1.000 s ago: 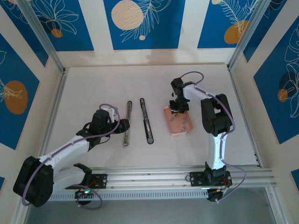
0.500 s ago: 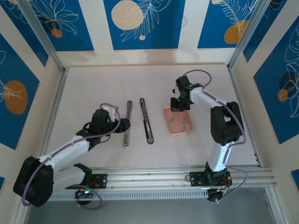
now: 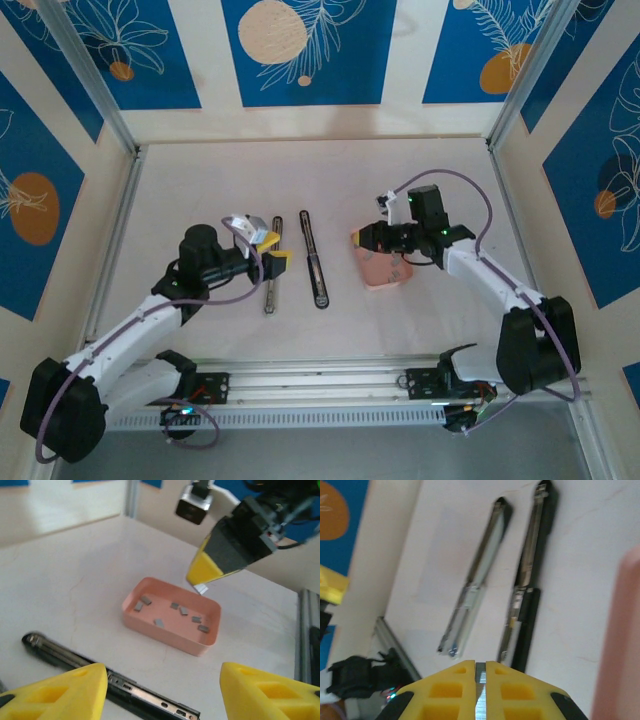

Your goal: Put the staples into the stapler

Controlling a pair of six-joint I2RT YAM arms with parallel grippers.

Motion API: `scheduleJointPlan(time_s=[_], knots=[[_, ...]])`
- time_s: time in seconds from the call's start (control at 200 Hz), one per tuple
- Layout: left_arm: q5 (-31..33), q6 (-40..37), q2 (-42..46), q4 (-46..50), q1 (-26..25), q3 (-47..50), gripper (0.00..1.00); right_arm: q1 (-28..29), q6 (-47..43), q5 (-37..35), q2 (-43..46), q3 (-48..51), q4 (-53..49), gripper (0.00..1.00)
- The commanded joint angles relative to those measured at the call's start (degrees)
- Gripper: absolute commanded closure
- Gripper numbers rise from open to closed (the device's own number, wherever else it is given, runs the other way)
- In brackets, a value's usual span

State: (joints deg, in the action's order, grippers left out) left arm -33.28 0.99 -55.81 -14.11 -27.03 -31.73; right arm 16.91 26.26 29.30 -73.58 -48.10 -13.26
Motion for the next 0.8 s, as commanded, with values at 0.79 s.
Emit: scheduleJointPlan(time_s=[0.79], knots=[[-0.02, -35.26, -8.73, 7.06, -13.29, -6.53, 0.44, 17.10, 17.46, 10.80, -1.60, 8.27, 28.44, 0.89]])
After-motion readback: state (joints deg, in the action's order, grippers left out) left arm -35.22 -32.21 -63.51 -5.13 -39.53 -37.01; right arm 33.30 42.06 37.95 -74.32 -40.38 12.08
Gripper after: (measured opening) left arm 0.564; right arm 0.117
